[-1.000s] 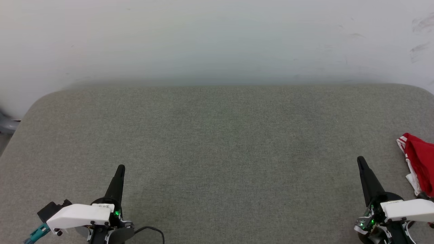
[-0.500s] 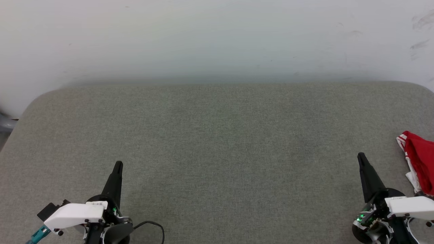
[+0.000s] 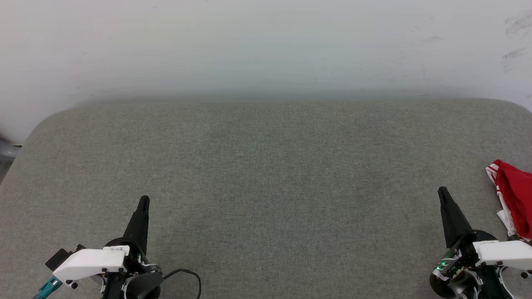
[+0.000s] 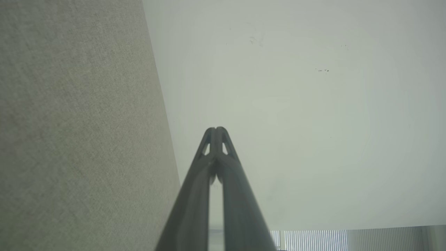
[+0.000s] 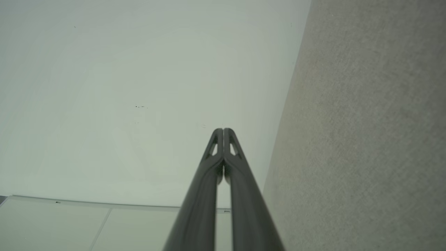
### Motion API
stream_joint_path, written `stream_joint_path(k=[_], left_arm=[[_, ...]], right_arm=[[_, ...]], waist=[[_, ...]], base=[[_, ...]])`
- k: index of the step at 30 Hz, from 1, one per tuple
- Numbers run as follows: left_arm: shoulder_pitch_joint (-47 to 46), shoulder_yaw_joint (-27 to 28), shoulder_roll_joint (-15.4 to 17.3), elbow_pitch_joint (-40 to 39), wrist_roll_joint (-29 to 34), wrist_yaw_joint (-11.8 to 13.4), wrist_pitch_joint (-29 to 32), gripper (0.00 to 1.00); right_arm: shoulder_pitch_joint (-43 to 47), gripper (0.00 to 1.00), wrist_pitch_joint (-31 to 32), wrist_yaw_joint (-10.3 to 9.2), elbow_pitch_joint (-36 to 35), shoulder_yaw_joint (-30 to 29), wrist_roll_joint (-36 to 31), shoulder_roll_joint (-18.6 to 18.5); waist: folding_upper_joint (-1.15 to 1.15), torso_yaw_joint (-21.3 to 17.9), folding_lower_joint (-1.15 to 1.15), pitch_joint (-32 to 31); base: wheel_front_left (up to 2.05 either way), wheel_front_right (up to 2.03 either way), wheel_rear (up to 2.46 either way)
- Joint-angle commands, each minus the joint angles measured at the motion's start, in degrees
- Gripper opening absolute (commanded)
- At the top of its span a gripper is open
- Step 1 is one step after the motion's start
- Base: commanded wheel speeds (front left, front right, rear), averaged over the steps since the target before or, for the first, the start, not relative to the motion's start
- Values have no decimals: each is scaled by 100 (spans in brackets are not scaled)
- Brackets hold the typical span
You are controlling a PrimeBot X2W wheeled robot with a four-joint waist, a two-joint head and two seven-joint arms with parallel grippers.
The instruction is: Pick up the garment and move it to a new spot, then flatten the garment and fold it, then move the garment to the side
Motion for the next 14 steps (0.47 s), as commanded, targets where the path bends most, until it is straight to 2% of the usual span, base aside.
stream_joint_path(k=[1,14], left_arm=[[-48,20,-9,3,-2,-16,18,0],[-47,25,-12,3,4,-16,21,0]], right_arm=[[-73,0,14,-2,8,-4,18,5],[-73,0,13,-2,8,-4,19,5]], waist=[[0,0,0,-1],[0,0,0,0]], base=[[0,0,0],[0,0,0]])
